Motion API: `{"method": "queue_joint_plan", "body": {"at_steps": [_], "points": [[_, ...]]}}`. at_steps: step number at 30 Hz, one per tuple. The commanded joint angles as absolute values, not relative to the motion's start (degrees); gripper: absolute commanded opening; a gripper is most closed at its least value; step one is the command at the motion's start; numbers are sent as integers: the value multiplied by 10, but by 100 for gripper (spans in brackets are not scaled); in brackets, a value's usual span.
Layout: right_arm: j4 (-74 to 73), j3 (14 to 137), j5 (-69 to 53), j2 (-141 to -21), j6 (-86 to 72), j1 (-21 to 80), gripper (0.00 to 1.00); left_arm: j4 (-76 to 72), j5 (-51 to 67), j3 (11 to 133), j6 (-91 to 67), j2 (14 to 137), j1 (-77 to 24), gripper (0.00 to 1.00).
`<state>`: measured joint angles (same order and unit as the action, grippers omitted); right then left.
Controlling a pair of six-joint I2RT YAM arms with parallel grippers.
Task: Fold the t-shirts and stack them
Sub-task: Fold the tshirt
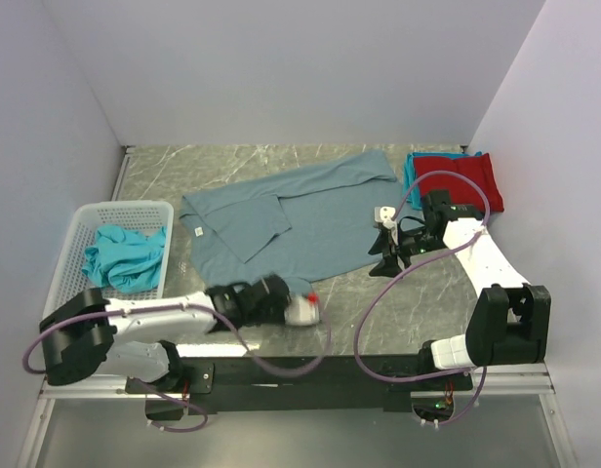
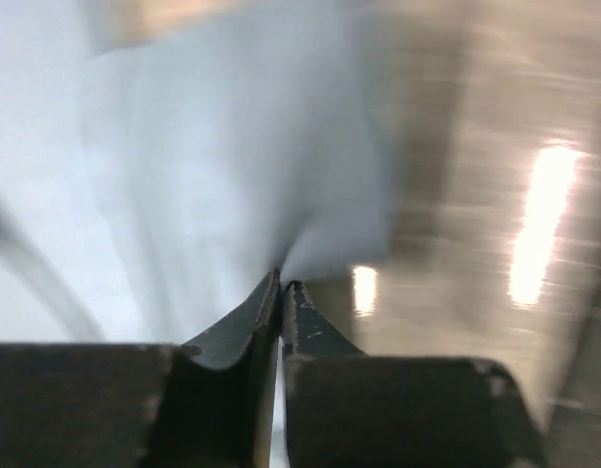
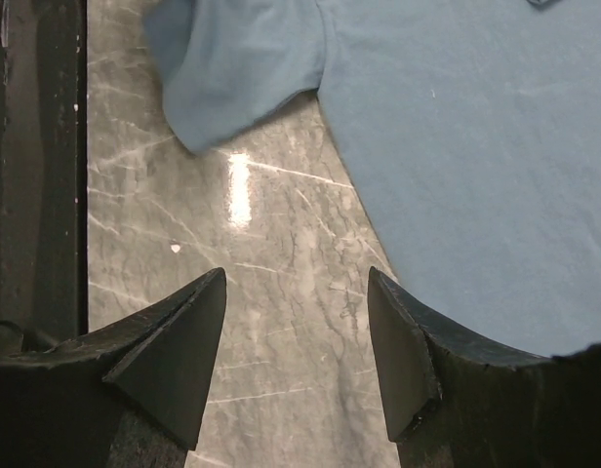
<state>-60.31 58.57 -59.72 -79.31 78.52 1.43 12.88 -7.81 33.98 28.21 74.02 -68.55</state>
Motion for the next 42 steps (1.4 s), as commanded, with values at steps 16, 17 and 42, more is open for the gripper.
{"method": "queue_joint_plan", "body": {"at_steps": [16, 17, 42], "points": [[-649, 606, -628, -785, 830, -13, 66, 177, -34, 548, 171, 704, -435, 70], [-650, 606, -627, -788, 831, -13, 66, 177, -23, 540, 174, 701, -434, 70], [-642, 606, -611, -816, 818, -15, 66, 196, 36, 743, 86, 1054, -330, 56]]}}
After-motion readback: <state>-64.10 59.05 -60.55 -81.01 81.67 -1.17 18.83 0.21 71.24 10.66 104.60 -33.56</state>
